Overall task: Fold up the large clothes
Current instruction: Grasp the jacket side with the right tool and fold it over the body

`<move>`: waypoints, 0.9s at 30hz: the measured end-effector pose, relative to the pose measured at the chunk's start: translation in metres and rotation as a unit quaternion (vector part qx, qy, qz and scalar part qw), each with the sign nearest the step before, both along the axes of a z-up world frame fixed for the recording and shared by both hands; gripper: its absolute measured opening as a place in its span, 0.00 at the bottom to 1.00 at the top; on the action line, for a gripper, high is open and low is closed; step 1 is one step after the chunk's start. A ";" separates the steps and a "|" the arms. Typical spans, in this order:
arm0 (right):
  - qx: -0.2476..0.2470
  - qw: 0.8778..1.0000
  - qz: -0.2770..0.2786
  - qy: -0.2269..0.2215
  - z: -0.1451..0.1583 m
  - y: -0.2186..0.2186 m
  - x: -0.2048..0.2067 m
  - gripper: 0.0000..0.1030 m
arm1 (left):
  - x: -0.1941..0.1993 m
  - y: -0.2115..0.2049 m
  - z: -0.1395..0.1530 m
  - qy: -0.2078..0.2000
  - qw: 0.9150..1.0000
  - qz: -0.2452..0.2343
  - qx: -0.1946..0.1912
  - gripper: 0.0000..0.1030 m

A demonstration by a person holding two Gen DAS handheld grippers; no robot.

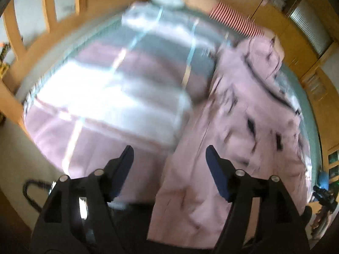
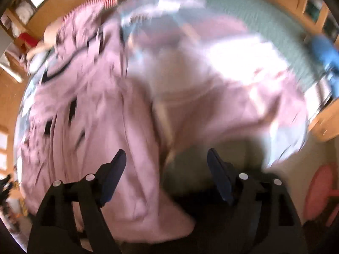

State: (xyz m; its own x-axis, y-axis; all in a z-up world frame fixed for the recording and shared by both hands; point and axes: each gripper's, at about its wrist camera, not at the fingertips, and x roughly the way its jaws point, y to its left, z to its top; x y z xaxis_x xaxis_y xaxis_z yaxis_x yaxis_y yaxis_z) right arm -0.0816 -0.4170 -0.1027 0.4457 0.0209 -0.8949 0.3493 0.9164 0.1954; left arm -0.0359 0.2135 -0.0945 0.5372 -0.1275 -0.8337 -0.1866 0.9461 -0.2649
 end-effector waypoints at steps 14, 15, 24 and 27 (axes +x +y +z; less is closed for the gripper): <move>-0.099 0.975 0.190 -0.054 -0.016 0.181 0.217 0.76 | 0.179 -0.229 -0.066 0.003 0.973 -0.169 0.159 0.70; -0.105 0.975 0.189 -0.042 -0.025 0.181 0.228 0.76 | 0.189 -0.229 -0.075 0.011 0.972 -0.166 0.164 0.72; -0.036 0.974 0.221 -0.025 0.000 0.156 0.285 0.76 | 0.219 -0.200 -0.119 0.031 0.980 -0.168 0.097 0.89; -0.085 0.972 0.197 -0.094 0.047 0.158 0.342 0.93 | 0.216 -0.201 -0.121 0.026 0.981 -0.168 0.098 0.92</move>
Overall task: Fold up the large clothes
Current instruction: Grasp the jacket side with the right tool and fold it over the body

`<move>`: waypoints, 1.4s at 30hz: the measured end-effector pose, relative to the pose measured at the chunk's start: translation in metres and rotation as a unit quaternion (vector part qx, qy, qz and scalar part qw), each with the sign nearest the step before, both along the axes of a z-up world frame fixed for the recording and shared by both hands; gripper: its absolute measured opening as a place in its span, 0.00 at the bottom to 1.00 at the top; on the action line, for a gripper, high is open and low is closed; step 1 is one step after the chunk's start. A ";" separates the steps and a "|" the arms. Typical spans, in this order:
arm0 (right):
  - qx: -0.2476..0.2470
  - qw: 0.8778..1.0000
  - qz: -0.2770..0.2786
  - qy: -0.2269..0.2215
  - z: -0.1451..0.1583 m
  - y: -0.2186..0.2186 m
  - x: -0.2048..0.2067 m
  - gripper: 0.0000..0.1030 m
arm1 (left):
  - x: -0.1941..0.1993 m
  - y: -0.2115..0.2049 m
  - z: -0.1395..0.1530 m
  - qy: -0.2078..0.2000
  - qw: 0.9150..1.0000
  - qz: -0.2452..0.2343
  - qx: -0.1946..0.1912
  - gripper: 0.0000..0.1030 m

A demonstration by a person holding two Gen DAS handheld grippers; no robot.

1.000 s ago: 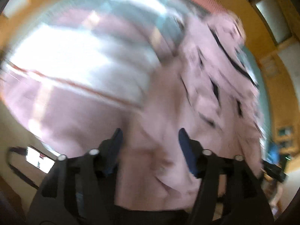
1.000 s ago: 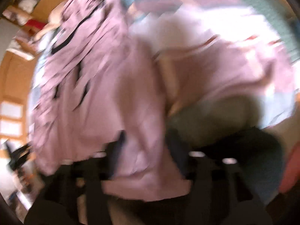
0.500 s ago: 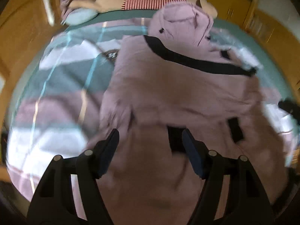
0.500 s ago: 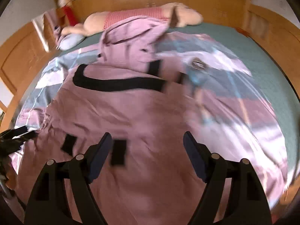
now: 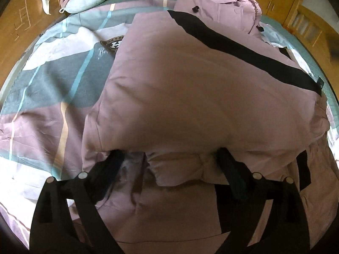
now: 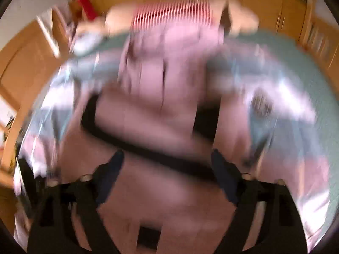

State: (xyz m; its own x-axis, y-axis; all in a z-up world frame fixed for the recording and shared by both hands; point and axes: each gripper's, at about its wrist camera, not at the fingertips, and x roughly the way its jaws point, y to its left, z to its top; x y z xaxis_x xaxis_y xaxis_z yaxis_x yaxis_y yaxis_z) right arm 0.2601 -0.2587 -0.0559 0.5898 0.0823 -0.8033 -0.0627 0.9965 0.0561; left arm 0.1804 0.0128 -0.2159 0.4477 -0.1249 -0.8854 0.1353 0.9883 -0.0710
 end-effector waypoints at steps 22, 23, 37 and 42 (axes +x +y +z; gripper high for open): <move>0.044 0.987 0.001 -0.155 0.035 0.134 0.122 0.04 | 0.005 0.002 -0.005 -0.002 1.000 0.011 -0.026 0.98; 0.059 0.983 0.013 -0.173 0.047 0.134 0.090 0.04 | 0.002 0.009 0.001 0.006 0.999 0.022 -0.041 0.97; 0.077 0.996 0.012 0.034 -0.092 0.129 -0.142 0.06 | -0.030 0.125 0.068 -0.057 0.979 0.169 -0.099 0.96; -0.093 0.993 0.060 0.034 -0.081 0.164 -0.161 0.71 | -0.026 0.117 0.068 -0.054 0.982 0.141 -0.109 0.96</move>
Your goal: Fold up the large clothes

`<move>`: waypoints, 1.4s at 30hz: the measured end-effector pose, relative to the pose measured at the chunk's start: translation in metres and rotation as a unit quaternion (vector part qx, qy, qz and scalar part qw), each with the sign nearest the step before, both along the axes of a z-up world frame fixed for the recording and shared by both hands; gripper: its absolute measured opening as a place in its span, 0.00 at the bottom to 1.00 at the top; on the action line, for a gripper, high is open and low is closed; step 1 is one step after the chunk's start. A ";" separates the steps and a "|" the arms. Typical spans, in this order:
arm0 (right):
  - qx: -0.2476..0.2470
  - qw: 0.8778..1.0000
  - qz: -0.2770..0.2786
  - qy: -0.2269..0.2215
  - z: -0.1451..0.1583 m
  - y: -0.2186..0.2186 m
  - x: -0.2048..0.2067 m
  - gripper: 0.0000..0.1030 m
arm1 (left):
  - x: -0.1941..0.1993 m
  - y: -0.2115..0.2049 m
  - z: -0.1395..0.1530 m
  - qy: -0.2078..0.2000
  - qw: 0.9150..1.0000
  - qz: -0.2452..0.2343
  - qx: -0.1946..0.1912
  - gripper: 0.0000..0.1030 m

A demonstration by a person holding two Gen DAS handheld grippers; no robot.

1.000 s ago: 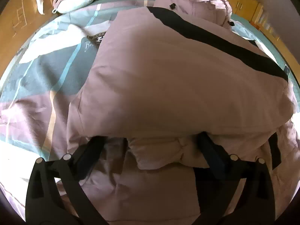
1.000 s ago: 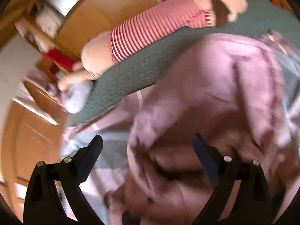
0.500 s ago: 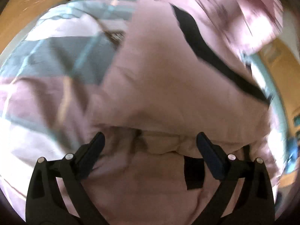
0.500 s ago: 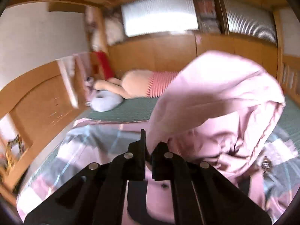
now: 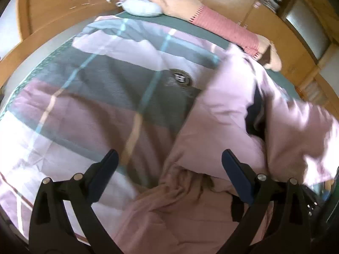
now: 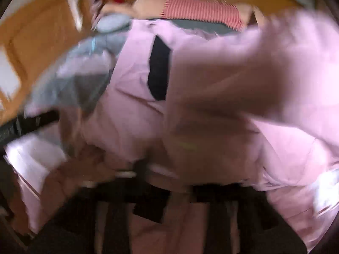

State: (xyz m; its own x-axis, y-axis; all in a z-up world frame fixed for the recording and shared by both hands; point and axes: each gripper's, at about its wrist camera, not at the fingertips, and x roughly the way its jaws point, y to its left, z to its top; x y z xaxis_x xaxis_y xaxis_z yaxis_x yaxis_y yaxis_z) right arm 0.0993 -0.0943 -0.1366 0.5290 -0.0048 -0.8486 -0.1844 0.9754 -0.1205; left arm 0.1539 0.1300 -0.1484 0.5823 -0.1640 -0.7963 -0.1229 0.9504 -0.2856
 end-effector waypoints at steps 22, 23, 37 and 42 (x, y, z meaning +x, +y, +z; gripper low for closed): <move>-0.018 0.992 -0.126 -0.021 -0.001 -0.099 0.084 0.15 | 0.004 -0.029 -0.007 0.017 0.998 -0.055 -0.018 0.97; 0.020 0.991 -0.133 -0.016 0.000 -0.105 0.081 0.11 | 0.005 -0.030 -0.007 0.017 0.998 -0.056 -0.016 0.97; 0.144 0.986 0.078 0.008 0.033 -0.074 -0.031 0.07 | -0.003 -0.075 0.003 -0.019 0.997 -0.059 0.036 0.97; 0.222 0.973 0.051 0.046 0.011 -0.109 -0.038 0.36 | -0.007 -0.083 0.008 -0.037 0.997 -0.056 0.026 0.97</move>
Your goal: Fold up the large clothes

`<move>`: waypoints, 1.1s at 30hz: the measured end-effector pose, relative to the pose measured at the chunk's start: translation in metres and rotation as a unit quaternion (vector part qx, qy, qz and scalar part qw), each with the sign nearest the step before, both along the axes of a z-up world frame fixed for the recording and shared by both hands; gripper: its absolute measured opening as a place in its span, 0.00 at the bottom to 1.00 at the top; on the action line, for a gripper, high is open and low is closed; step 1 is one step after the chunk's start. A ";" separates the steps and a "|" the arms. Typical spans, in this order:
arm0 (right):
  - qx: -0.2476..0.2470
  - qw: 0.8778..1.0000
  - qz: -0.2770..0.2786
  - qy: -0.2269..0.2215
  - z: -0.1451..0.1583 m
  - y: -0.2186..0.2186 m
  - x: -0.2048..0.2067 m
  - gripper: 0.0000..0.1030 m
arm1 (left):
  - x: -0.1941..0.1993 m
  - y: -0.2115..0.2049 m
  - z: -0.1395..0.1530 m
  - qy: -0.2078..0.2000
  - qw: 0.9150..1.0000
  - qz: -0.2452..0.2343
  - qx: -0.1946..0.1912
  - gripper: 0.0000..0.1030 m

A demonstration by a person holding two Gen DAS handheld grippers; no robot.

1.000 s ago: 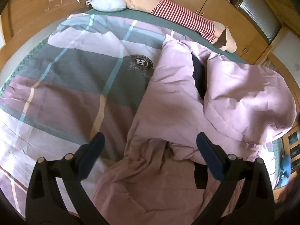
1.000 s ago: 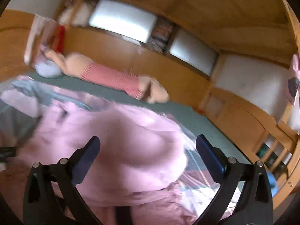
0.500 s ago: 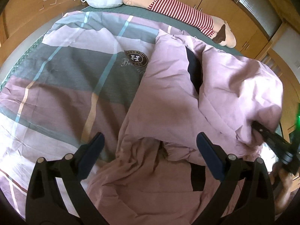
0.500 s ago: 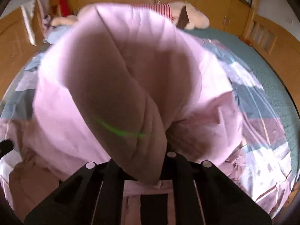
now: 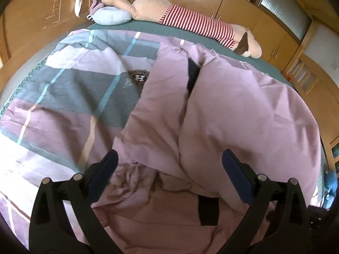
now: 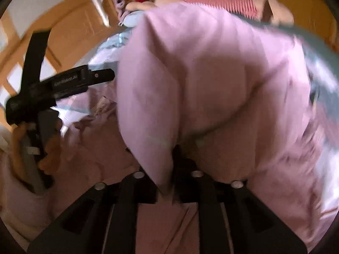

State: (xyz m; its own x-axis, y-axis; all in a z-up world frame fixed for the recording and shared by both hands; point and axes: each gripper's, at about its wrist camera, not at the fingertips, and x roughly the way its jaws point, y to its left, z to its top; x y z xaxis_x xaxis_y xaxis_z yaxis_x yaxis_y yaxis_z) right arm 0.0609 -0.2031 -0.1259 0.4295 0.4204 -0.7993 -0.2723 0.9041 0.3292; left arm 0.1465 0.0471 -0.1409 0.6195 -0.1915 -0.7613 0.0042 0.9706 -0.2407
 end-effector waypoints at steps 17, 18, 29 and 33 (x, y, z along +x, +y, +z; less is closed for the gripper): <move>-0.006 0.972 -0.179 -0.152 0.064 -0.096 -0.010 0.69 | 0.002 -0.085 -0.027 0.047 0.989 -0.142 -0.004 0.32; -0.015 0.975 -0.167 -0.145 0.056 -0.087 -0.001 0.67 | 0.004 -0.089 -0.033 0.053 0.988 -0.144 0.013 0.32; -0.140 0.988 -0.063 -0.004 -0.071 -0.019 0.003 0.68 | -0.001 -0.029 0.008 -0.027 0.997 -0.045 -0.054 0.54; -0.118 0.992 -0.044 0.014 -0.060 -0.027 -0.003 0.67 | 0.004 -0.042 0.007 -0.028 0.996 -0.060 -0.052 0.54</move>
State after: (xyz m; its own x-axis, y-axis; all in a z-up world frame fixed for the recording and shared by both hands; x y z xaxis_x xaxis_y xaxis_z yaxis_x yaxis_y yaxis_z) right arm 0.0575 -0.2298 -0.1860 0.4330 0.1815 -0.8829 -0.1835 0.9768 0.1108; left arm 0.1505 0.0049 -0.1336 0.6280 -0.3428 -0.6987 0.1340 0.9320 -0.3368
